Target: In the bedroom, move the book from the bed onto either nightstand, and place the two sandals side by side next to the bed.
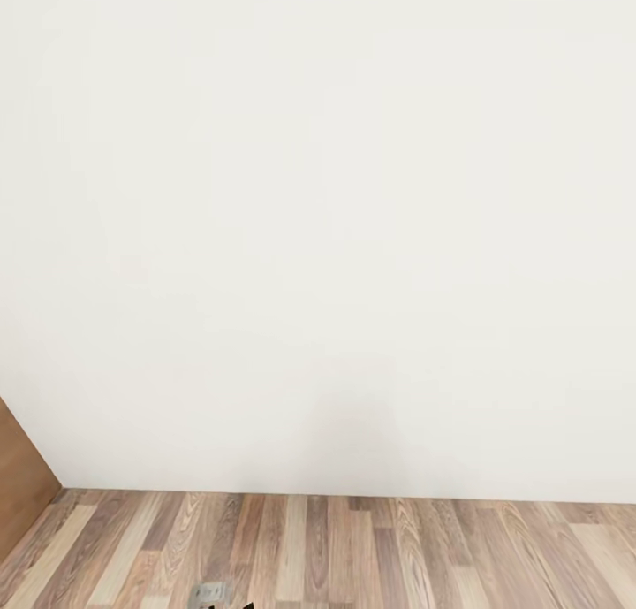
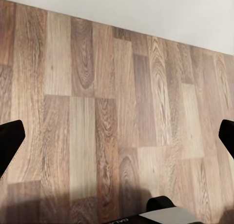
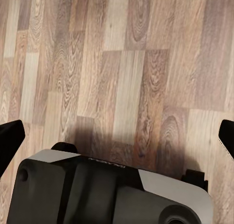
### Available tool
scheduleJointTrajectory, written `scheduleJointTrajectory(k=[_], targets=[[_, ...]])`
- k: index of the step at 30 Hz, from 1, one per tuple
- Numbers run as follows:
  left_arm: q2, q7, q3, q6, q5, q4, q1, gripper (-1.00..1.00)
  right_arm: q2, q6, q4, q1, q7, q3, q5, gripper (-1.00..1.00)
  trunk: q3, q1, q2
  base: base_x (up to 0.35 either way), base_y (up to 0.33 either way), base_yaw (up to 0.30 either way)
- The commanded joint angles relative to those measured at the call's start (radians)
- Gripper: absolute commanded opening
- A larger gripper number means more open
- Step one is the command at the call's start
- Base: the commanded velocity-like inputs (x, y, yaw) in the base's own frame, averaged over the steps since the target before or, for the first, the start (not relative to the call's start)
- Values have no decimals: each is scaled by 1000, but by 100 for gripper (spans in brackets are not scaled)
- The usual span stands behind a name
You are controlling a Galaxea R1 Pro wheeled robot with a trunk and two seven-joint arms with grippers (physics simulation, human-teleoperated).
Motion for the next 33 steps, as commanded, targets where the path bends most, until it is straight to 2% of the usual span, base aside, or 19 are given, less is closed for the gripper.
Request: scheduleJointTrajectory(k=[1,33], targets=[[0,-4,5,-3,-3,1,-1,100,0,-5,5,-2,5,2,-7,100,-2,1,-2,331,0,0],[0,-4,5,-3,-3,1,-1,100,0,-5,5,-2,5,2,-7,100,-2,1,-2,289,0,0]])
